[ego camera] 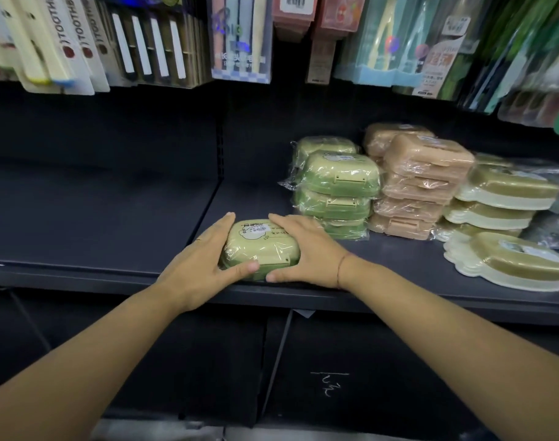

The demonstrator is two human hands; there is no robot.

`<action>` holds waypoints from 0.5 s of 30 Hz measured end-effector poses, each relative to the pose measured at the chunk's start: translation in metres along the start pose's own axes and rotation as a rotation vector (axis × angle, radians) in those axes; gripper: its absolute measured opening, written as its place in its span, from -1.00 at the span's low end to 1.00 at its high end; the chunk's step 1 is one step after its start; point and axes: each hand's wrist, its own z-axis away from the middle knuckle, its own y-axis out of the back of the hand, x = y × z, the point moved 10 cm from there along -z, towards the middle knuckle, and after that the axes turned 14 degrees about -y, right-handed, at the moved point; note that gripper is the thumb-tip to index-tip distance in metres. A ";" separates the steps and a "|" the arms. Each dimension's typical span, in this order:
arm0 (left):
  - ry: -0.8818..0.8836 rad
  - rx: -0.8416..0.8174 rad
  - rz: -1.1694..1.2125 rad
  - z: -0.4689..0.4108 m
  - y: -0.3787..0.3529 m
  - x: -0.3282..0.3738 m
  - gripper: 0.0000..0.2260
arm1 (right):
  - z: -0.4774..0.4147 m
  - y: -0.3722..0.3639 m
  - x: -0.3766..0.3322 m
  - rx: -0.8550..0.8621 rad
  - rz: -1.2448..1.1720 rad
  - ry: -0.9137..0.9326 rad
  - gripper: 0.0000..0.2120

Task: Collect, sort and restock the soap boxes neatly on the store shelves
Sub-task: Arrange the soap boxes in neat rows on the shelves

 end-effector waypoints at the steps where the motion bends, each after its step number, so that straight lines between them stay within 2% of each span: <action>1: 0.021 -0.005 -0.018 0.001 0.000 -0.002 -0.02 | 0.000 0.001 -0.002 0.025 -0.006 0.002 0.02; 4: 0.025 -0.026 -0.042 0.000 -0.001 -0.003 -0.02 | 0.016 0.014 -0.005 0.107 0.027 -0.007 -0.02; 7: -0.003 -0.057 -0.086 0.001 -0.004 -0.002 -0.03 | 0.046 0.057 0.002 0.245 0.139 0.000 -0.02; 11: -0.053 -0.166 -0.282 -0.004 -0.016 0.004 -0.03 | 0.065 0.156 0.003 0.499 0.011 0.068 -0.05; 13: -0.049 -0.199 -0.324 -0.006 -0.019 0.003 -0.03 | 0.035 0.193 0.011 0.564 0.019 -0.011 0.01; 15: -0.042 -0.221 -0.346 -0.007 -0.021 0.001 -0.07 | -0.012 0.212 0.023 0.534 0.050 -0.128 0.12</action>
